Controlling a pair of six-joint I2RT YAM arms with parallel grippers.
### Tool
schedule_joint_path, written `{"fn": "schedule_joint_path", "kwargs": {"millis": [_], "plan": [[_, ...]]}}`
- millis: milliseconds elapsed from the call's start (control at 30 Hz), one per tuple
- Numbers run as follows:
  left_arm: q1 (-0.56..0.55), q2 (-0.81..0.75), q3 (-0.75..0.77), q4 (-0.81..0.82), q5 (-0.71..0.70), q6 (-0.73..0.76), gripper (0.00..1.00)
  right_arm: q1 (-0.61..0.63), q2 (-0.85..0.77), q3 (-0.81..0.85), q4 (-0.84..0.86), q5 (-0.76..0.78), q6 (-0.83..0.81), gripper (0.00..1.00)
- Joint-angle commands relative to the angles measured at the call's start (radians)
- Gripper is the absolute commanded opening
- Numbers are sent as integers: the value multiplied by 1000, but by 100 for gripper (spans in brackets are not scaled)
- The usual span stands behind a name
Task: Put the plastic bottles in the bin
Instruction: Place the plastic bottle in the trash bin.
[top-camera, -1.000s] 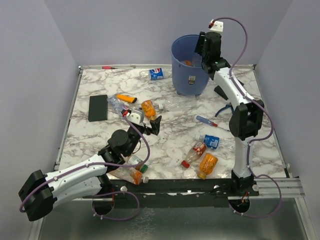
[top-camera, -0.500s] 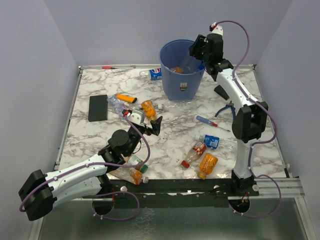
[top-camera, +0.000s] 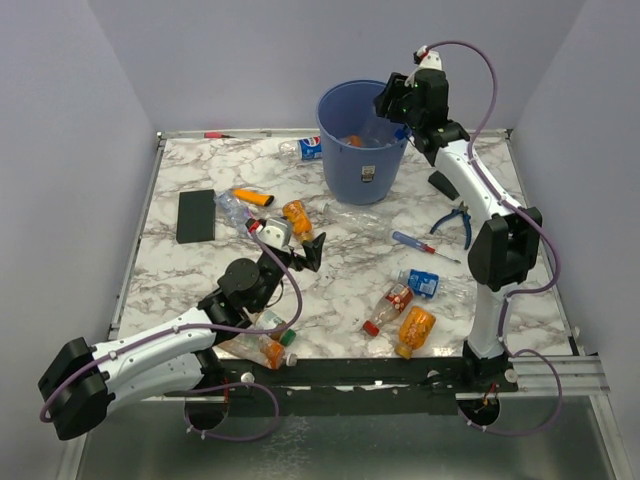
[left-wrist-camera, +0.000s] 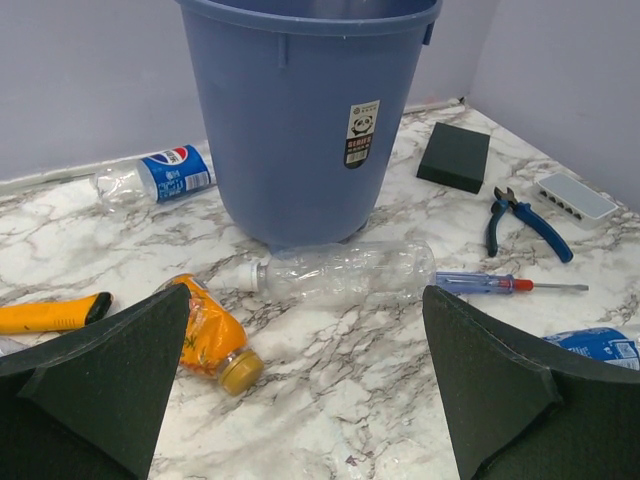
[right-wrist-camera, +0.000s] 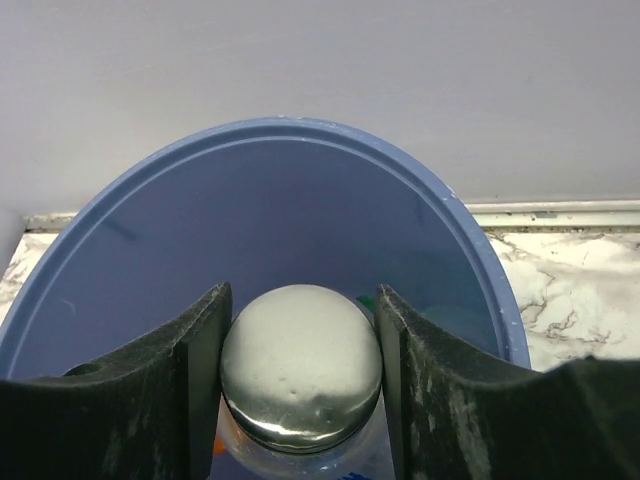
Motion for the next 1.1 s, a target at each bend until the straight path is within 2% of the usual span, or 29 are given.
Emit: {"fn": "schedule_joint_path", "kwargs": {"millis": [0,100,233,300,400,500,767,867,933,1067], "plan": [[-7,21,31,-7,22,8,99,19,-5,8,-20,-67,-59,58],[-7,34,32,-8,23,12,99,29,16,67,-72,-50,-83,66],[-7,44,34,-9,21,12,99,31,4,96,-119,-18,-89,66],[-7,47,33,-9,22,12,99,31,-14,98,-141,-10,-96,58],[-7,47,35,-9,24,11,99,31,-67,43,-126,-11,-95,35],[-7,46,37,-9,24,10,99,31,-117,-6,-123,-21,-82,28],[-8,39,37,-9,31,6,99,31,-179,-28,-209,-214,-17,27],[-9,38,37,-9,35,4,99,31,-184,-30,-235,-241,-17,27],[-9,38,37,-9,37,3,99,31,-157,10,-281,-259,-33,28],[-10,41,38,-10,40,3,99,31,-21,180,-486,-310,-69,30]]}}
